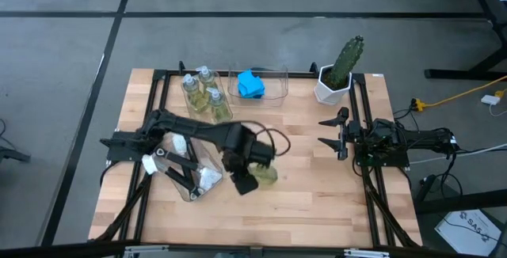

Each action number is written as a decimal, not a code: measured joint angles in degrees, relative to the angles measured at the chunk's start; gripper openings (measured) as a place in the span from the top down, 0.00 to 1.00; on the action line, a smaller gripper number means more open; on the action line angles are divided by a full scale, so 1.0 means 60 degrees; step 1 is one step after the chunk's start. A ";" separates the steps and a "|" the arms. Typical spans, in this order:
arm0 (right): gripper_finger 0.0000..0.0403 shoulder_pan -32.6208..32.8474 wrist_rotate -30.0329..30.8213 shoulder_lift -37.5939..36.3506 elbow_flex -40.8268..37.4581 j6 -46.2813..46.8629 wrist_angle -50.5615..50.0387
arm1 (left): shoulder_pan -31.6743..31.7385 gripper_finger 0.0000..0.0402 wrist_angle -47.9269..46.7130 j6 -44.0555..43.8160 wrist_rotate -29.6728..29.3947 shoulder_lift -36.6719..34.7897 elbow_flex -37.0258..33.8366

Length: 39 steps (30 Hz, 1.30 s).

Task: Pick & Place Kitchen Sink Supplies
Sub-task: Put the yellow dishwashing liquid bottle into the top left transparent bin

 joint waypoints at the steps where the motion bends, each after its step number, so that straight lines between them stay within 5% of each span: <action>1: 0.29 -0.0002 0.0000 0.0000 0.0001 0.0001 0.0004 | 0.0147 0.75 0.0000 0.0065 0.0124 -0.0029 0.0000; 10: 0.29 -0.0003 -0.0001 0.0000 0.0001 0.0004 0.0000 | 0.1157 0.75 -0.0069 0.0714 -0.0282 -0.0667 -0.0018; 19: 0.29 -0.0003 0.0000 0.0000 0.0001 0.0000 0.0000 | 0.1699 0.75 -0.0007 0.0826 -0.1815 -0.2121 -0.0305; 27: 0.29 -0.0003 0.0000 0.0000 0.0001 0.0000 0.0001 | 0.1849 0.77 -0.0036 0.0852 -0.1519 -0.3146 -0.1638; 31: 0.29 -0.0002 -0.0002 0.0000 -0.0002 0.0001 0.0000 | 0.2008 0.91 0.0044 0.0673 -0.1898 -0.3980 -0.1998; 39: 0.29 -0.0003 -0.0002 0.0000 -0.0001 0.0002 0.0002 | 0.1990 0.91 0.0069 -0.0016 -0.3097 -0.5555 -0.2033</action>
